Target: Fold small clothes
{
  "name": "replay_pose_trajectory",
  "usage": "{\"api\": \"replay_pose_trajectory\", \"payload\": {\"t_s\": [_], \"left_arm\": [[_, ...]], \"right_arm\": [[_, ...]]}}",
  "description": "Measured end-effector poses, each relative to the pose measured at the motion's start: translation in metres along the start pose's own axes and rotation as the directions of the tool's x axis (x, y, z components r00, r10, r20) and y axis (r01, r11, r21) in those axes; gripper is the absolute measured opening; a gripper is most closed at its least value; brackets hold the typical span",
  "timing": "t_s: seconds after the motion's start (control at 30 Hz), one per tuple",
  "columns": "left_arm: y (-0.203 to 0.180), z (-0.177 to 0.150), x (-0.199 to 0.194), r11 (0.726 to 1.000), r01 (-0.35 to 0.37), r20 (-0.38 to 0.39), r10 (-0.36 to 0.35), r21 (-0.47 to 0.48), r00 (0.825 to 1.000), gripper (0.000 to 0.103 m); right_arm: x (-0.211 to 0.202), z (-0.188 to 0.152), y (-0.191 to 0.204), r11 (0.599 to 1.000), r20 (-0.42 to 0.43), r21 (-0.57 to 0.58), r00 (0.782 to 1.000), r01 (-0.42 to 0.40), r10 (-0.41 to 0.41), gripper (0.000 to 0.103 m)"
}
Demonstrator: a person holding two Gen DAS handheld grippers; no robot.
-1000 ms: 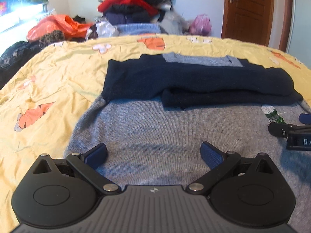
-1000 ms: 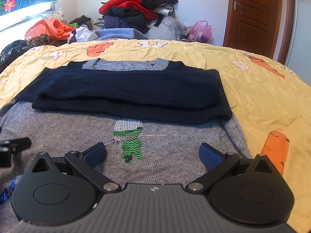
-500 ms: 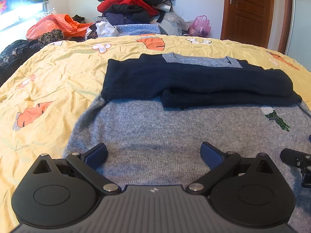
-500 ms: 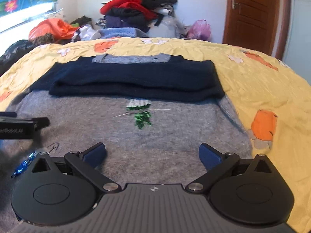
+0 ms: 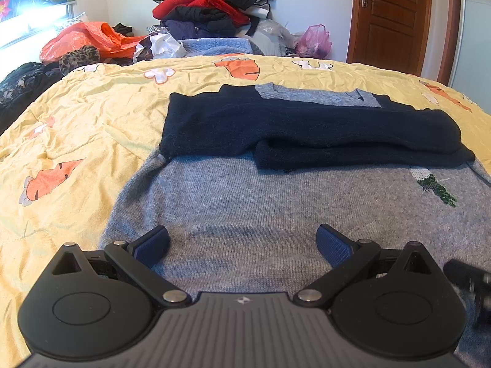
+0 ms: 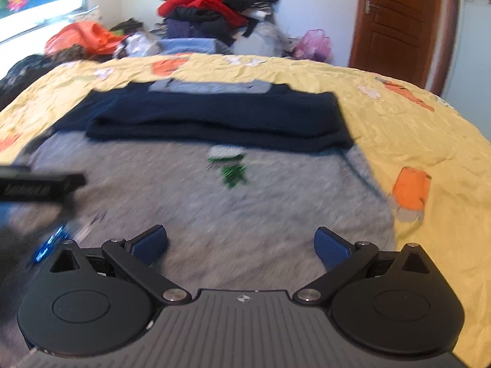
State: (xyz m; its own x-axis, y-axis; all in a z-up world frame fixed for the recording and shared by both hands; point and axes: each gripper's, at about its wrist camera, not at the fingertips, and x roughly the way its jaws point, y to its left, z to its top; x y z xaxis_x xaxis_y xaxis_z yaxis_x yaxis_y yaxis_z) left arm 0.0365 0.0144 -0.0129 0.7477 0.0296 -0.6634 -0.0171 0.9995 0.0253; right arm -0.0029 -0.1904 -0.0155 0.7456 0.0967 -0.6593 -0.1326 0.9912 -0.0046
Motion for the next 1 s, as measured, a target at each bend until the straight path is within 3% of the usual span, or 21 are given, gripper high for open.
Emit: {"api": "replay_pose_trajectory", "payload": {"t_s": [0.33,0.57,1.0], "left_arm": [[0.0,-0.002,-0.011,0.999,-0.031,-0.028,0.031,0.011,0.999,0.103],[0.006,-0.034,-0.04,1.0,0.002,-0.006,-0.002,0.02,1.0,0.103],[0.009,-0.032,-0.036,1.0,0.02,-0.002,-0.02,0.009,1.0,0.103]], "right_arm": [[0.0,-0.001,-0.002,1.0,0.013,0.013,1.0,-0.013,0.013,0.103],[0.0,-0.001,-0.002,1.0,0.013,0.013,1.0,-0.013,0.013,0.103],[-0.007,-0.002,-0.001,0.999,-0.008,0.044,1.0,-0.005,0.005,0.103]]}}
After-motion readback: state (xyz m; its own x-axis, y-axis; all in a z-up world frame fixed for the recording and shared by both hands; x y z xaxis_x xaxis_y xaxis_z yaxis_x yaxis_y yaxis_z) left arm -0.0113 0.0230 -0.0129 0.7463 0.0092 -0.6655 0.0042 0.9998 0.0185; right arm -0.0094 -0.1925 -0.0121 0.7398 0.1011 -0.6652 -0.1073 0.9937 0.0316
